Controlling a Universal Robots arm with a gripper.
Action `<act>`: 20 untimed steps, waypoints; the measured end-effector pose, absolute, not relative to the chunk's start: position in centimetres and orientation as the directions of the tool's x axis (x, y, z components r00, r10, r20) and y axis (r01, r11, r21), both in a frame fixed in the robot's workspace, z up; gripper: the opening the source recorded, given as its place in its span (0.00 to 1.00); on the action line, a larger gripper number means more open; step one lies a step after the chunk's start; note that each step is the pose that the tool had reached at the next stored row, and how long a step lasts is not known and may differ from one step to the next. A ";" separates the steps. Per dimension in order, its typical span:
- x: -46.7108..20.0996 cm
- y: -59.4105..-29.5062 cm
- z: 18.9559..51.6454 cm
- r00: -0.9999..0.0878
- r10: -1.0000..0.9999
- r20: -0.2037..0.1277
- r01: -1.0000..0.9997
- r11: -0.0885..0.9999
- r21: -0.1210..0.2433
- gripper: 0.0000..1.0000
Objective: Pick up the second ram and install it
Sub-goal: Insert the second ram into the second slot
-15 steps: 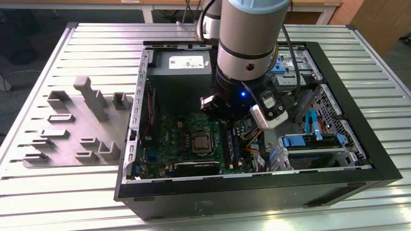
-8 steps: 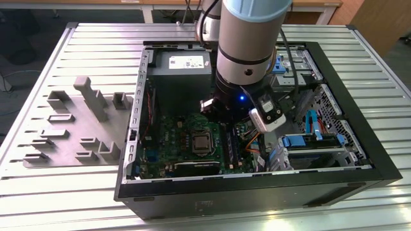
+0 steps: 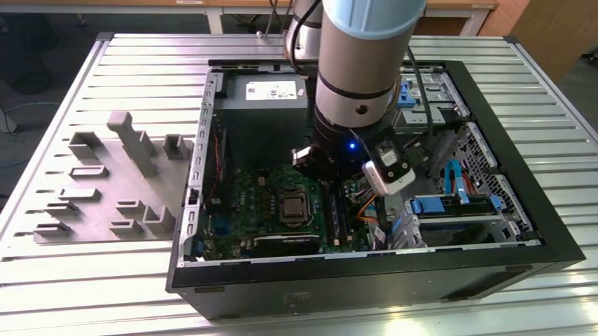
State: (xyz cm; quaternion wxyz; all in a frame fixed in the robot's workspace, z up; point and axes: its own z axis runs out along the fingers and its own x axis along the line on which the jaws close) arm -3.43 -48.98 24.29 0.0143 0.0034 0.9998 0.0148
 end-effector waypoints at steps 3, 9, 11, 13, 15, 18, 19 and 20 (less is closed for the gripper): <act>-3.4 -49.0 24.2 -1.000 0.005 -0.029 0.004 1.000 0.030 0.13; -3.3 -48.9 24.1 -1.000 0.005 -0.029 0.004 1.000 0.030 0.13; -3.3 -48.8 24.1 -1.000 0.005 -0.029 0.004 1.000 0.030 0.13; -3.3 -48.7 24.0 -1.000 0.005 -0.029 0.004 1.000 0.030 0.13; -3.3 -48.6 24.0 -1.000 0.005 -0.029 0.004 1.000 0.030 0.13; -3.2 -48.5 23.8 -1.000 0.005 -0.029 0.004 1.000 0.030 0.13; -3.2 -48.5 23.7 -1.000 0.005 -0.029 0.004 1.000 0.030 0.13; -3.2 -48.5 23.7 -1.000 0.005 -0.029 0.004 1.000 0.030 0.13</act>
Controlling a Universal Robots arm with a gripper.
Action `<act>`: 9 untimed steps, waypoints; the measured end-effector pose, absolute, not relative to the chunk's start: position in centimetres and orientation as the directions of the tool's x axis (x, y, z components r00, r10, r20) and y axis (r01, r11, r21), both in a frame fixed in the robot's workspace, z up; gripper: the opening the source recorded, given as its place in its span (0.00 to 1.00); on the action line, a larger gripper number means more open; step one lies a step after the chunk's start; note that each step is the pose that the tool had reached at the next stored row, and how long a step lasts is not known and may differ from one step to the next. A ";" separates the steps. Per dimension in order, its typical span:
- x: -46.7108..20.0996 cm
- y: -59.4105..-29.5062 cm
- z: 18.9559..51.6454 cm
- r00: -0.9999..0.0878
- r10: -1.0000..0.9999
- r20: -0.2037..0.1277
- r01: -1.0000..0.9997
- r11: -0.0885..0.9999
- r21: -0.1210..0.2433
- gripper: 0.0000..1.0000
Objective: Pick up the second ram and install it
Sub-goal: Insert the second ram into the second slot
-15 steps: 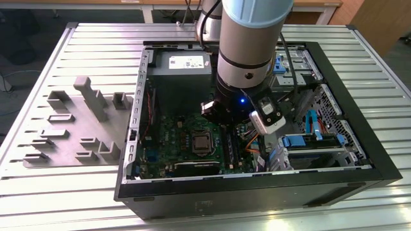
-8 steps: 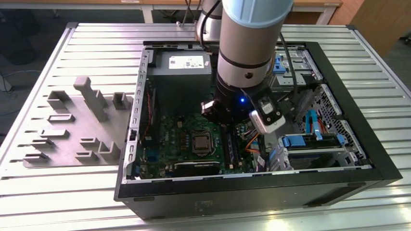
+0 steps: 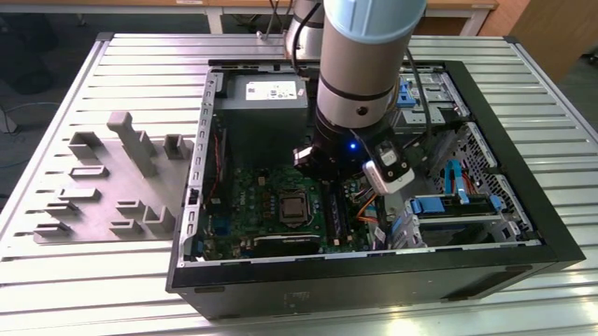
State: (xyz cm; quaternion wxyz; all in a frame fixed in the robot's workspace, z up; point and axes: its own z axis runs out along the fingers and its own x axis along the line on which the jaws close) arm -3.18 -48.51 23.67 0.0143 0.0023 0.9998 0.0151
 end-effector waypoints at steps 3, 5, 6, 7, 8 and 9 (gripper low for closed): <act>-3.2 -48.5 23.5 -1.000 0.005 -0.028 0.004 0.999 0.033 0.13; -3.2 -48.5 23.5 -1.000 0.005 -0.028 0.004 0.999 0.036 0.13; -3.2 -48.5 23.4 -1.000 0.005 -0.029 0.004 0.999 0.038 0.13; -3.2 -48.5 23.4 -1.000 0.005 -0.029 0.004 0.999 0.040 0.13; -3.2 -48.5 23.4 -1.000 0.005 -0.028 0.004 0.999 0.042 0.13; -3.2 -48.4 23.4 -1.000 0.005 -0.029 0.004 0.999 0.044 0.13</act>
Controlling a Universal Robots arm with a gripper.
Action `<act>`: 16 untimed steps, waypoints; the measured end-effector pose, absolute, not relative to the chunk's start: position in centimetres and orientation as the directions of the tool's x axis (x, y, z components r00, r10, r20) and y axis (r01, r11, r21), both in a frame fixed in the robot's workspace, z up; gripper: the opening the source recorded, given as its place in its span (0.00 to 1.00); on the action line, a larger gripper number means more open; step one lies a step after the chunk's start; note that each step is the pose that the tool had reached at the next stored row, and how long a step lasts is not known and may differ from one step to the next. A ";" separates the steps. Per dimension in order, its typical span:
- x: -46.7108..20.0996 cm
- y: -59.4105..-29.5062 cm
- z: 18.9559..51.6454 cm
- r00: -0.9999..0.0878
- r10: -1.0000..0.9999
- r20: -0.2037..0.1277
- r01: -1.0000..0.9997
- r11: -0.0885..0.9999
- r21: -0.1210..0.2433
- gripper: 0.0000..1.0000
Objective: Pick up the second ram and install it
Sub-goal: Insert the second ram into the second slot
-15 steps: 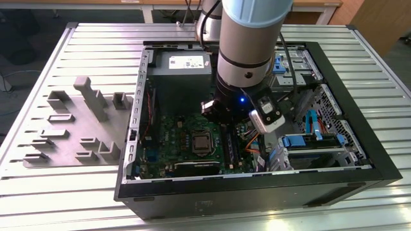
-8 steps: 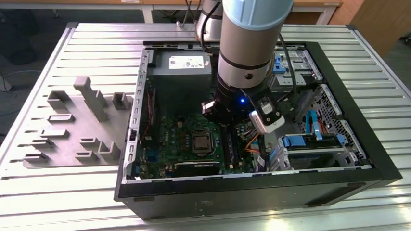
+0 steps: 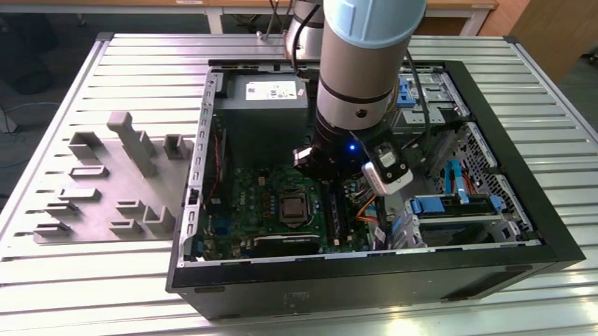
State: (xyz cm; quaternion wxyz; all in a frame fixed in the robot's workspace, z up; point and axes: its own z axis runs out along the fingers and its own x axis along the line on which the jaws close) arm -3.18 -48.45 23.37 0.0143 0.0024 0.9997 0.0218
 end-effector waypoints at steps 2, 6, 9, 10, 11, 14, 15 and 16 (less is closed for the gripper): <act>-3.2 -48.4 23.2 -1.000 0.005 -0.029 0.004 0.999 0.044 0.13; -3.2 -48.5 23.1 -1.000 0.005 -0.028 0.004 0.999 0.045 0.13; -3.2 -48.5 23.1 -1.000 0.005 -0.028 0.004 0.999 0.045 0.13; -3.2 -48.5 23.1 -1.000 0.005 -0.028 0.004 0.999 0.045 0.13; -3.2 -48.5 23.1 -1.000 0.005 -0.028 0.004 0.999 0.045 0.13; -3.2 -48.5 23.0 -1.000 0.005 -0.028 0.004 0.999 0.045 0.13; -3.2 -48.4 23.0 -1.000 0.005 -0.029 0.004 0.999 0.045 0.13; -3.2 -48.5 23.0 -1.000 0.005 -0.028 0.004 0.999 0.045 0.13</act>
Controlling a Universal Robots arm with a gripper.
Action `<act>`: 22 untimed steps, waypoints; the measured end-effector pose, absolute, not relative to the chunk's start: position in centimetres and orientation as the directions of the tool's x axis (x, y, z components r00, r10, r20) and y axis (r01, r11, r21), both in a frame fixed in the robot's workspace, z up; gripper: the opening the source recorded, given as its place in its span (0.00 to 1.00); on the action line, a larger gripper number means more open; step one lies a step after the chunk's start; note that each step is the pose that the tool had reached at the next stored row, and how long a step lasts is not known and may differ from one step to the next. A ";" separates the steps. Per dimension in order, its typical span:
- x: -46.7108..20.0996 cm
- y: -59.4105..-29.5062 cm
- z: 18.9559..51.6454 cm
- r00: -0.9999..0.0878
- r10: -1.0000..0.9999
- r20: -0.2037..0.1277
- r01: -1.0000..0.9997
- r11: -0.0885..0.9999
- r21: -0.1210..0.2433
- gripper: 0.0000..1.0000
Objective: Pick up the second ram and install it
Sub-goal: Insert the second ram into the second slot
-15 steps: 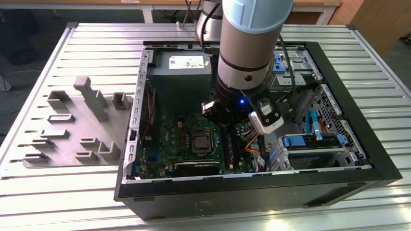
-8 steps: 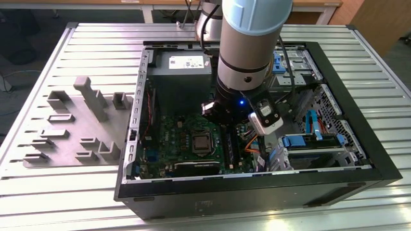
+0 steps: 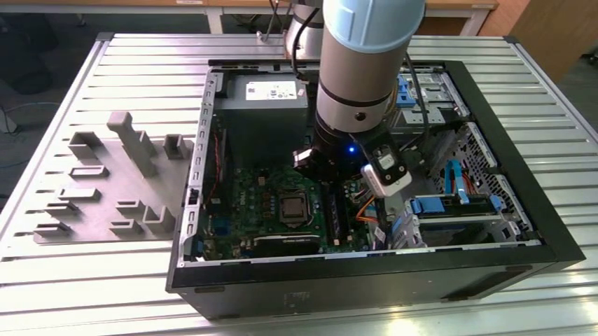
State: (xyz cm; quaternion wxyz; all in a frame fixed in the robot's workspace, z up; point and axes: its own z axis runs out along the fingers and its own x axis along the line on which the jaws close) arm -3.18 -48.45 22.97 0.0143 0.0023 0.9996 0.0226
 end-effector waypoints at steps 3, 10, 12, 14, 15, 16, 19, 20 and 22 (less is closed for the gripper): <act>-3.2 -48.5 22.9 -1.000 0.005 -0.028 0.004 0.999 0.045 0.13; -3.3 -48.4 22.8 -1.000 0.005 -0.028 0.004 0.999 0.045 0.13; -3.3 -48.4 22.8 -1.000 0.005 -0.028 0.004 0.999 0.045 0.13; -3.3 -48.4 22.7 -1.000 0.005 -0.029 0.004 0.999 0.046 0.13; -3.3 -48.4 22.7 -1.000 0.005 -0.028 0.004 0.999 0.046 0.13; -3.3 -48.4 22.7 -1.000 0.005 -0.028 0.004 0.999 0.046 0.13; -3.3 -48.4 22.7 -1.000 0.005 -0.028 0.004 0.999 0.045 0.13; -3.3 -48.4 22.7 -1.000 0.005 -0.028 0.004 0.999 0.045 0.13; -3.3 -48.4 22.7 -1.000 0.005 -0.028 0.004 0.999 0.045 0.13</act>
